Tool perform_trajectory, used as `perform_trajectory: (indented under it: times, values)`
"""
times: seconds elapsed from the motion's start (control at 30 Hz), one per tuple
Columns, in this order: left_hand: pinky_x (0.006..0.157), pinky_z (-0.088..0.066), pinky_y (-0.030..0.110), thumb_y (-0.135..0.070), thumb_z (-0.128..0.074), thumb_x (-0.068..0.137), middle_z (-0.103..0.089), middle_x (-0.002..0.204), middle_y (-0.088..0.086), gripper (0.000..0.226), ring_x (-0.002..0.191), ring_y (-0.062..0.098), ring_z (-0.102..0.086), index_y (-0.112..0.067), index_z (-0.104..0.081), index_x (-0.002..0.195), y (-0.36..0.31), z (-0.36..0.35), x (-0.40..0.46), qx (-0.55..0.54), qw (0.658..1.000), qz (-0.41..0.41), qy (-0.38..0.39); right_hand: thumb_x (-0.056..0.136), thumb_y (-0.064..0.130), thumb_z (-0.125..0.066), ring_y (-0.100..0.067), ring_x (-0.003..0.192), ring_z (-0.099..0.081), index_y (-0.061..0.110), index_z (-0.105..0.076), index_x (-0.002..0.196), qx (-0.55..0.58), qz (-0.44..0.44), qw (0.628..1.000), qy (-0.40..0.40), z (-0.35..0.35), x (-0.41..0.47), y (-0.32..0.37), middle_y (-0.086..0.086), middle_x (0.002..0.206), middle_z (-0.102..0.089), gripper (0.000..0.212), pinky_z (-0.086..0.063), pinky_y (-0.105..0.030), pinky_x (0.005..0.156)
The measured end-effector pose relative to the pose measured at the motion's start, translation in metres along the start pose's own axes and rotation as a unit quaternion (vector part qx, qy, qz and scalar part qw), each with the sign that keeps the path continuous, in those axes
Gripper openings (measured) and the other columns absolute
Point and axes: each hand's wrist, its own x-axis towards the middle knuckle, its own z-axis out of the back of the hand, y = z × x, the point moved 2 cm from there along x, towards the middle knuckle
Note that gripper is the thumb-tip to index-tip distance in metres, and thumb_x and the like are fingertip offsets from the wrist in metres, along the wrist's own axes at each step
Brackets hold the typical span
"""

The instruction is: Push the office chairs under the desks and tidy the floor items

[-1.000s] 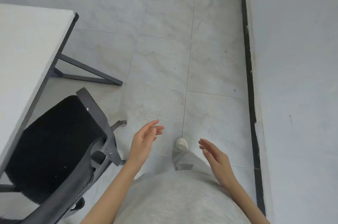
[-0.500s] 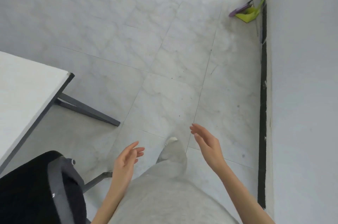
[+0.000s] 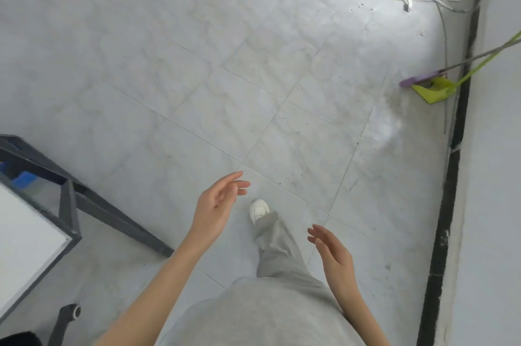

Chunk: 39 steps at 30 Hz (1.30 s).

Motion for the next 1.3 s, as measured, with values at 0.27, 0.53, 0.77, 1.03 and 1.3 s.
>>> perform_trajectory:
  times: [0.27, 0.53, 0.77, 1.03, 1.3]
  values:
    - [0.073, -0.05, 0.012, -0.004, -0.041, 0.095, -0.072, 0.086, -0.02, 0.028, 0.079, 0.0, -0.065, -0.019, -0.06, 0.109, 0.012, 0.069, 0.109, -0.06, 0.959, 0.124, -0.248, 0.094, 0.008, -0.047, -0.002, 0.1, -0.063, 0.024, -0.059, 0.11, -0.046, 0.076, 0.967, 0.24, -0.108, 0.245, 0.18, 0.005, 0.112, -0.066, 0.026, -0.046, -0.01, 0.085]
    - [0.075, -0.047, 0.025, -0.003, -0.041, 0.094, -0.072, 0.081, -0.021, 0.031, 0.075, 0.003, -0.066, -0.026, -0.061, 0.097, 0.026, 0.143, 0.205, -0.113, 0.88, 0.183, -0.423, 0.087, 0.03, -0.047, 0.001, 0.105, -0.06, 0.022, -0.059, 0.118, -0.098, 0.167, 0.912, 0.361, -0.265, 0.398, 0.309, 0.012, 0.113, -0.065, 0.034, -0.043, -0.008, 0.088]
    - [0.072, -0.049, 0.017, -0.003, -0.041, 0.094, -0.071, 0.082, -0.022, 0.025, 0.074, -0.001, -0.066, -0.013, -0.059, 0.109, 0.007, 0.285, 0.384, -0.113, 0.887, 0.121, -0.431, 0.093, 0.014, -0.05, 0.021, 0.093, -0.054, 0.027, -0.057, 0.114, -0.204, 0.154, 0.894, 0.368, -0.366, 0.503, 0.344, 0.015, 0.106, -0.063, 0.025, -0.04, 0.001, 0.077]
    - [0.076, -0.049, 0.013, -0.006, -0.042, 0.095, -0.071, 0.087, -0.014, 0.028, 0.082, 0.005, -0.066, -0.025, -0.059, 0.108, -0.058, 0.457, 0.554, -0.081, 0.91, 0.063, -0.401, 0.092, 0.007, -0.05, -0.005, 0.1, -0.063, 0.021, -0.061, 0.112, -0.196, 0.108, 0.904, 0.365, -0.489, 0.608, 0.427, 0.017, 0.108, -0.066, 0.027, -0.044, -0.002, 0.072]
    - [0.074, -0.05, 0.019, -0.002, -0.04, 0.095, -0.072, 0.085, -0.017, 0.034, 0.078, 0.005, -0.066, -0.029, -0.06, 0.1, -0.018, 0.592, 0.639, -0.116, 0.835, 0.151, -0.516, 0.092, 0.009, -0.05, 0.004, 0.097, -0.061, 0.038, -0.057, 0.102, -0.21, 0.156, 0.837, 0.481, -0.729, 0.711, 0.546, 0.016, 0.107, -0.065, 0.031, -0.044, -0.005, 0.078]
